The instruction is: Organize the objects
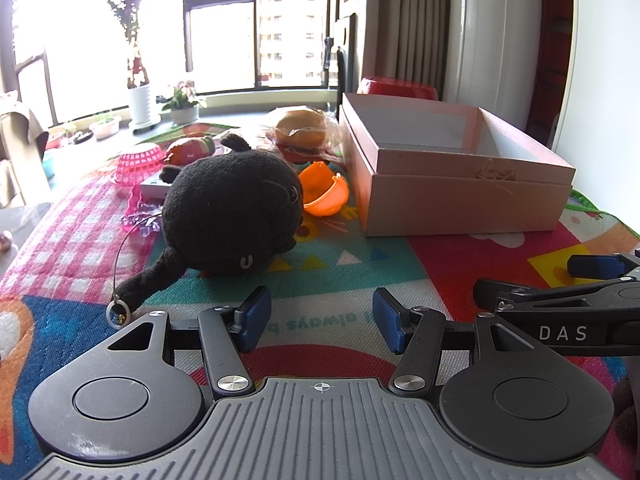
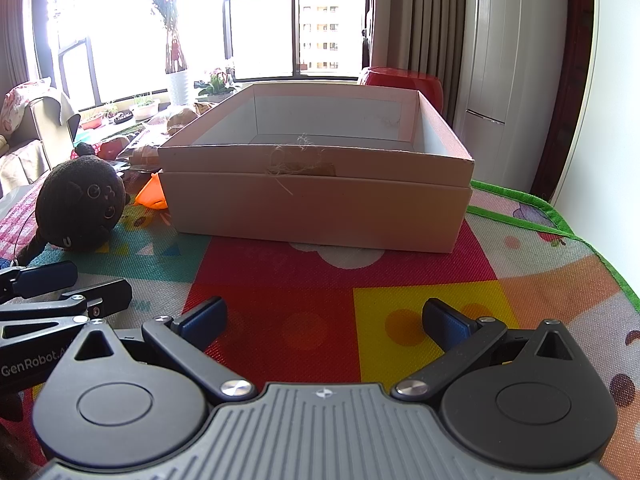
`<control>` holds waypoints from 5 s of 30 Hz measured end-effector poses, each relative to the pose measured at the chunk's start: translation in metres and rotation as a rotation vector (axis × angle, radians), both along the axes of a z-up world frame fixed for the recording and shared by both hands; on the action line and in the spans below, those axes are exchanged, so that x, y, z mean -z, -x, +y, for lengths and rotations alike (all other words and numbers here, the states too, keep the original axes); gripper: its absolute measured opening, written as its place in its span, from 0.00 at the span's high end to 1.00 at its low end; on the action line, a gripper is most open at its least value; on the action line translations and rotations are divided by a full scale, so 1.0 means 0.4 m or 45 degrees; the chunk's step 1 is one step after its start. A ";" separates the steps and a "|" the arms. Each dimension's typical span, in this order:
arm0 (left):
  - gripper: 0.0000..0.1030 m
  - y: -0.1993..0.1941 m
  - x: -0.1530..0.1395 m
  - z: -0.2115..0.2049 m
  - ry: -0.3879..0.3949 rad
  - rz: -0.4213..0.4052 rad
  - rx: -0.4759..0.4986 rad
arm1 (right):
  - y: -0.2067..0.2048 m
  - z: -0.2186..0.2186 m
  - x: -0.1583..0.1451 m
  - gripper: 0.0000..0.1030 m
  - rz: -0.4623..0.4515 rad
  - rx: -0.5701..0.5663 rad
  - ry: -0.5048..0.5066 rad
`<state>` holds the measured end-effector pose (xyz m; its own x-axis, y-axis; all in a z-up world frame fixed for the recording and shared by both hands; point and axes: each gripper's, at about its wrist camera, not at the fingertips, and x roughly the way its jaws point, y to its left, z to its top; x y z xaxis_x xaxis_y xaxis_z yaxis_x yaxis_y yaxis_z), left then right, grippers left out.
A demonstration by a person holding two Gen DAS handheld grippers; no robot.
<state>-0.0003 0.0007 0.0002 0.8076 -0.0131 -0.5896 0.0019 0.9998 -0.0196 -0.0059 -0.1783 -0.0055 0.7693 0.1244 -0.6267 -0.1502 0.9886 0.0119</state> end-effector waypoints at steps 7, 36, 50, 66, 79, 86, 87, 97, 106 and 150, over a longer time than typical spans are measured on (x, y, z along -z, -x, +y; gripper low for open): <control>0.42 0.042 -0.049 0.037 -0.071 -0.093 0.053 | -0.016 -0.011 -0.017 0.00 0.081 -0.043 0.011; 0.13 -0.239 -0.071 0.256 0.270 0.070 0.209 | -0.028 -0.009 -0.016 0.00 0.116 -0.108 0.034; 0.22 -0.018 -0.116 0.358 0.353 -0.076 0.069 | -0.039 0.040 -0.053 0.00 0.145 -0.256 0.028; 0.22 0.150 -0.110 0.663 0.492 -0.258 -0.326 | -0.305 0.707 -0.180 0.17 -0.106 -0.738 0.118; 0.22 0.176 -0.091 0.635 0.528 -0.200 -0.232 | -0.294 0.694 -0.256 0.43 -0.034 -0.728 0.022; 0.22 0.149 -0.109 0.508 0.480 -0.135 -0.068 | -0.056 0.408 -0.399 0.47 -0.193 -0.696 -0.029; 0.22 0.145 -0.112 0.483 0.468 -0.122 -0.043 | -0.027 0.361 -0.408 0.47 -0.201 -0.678 -0.036; 0.21 0.050 -0.272 0.216 0.446 -0.209 0.264 | 0.171 -0.041 -0.395 0.47 -0.241 -0.439 -0.152; 0.18 -0.292 -0.385 -0.031 0.500 -0.383 0.408 | 0.181 -0.180 -0.337 0.47 -0.268 -0.272 -0.258; 0.20 -0.152 -0.061 0.109 0.179 -0.086 0.418 | 0.009 -0.054 -0.118 0.00 -0.192 -0.122 -0.128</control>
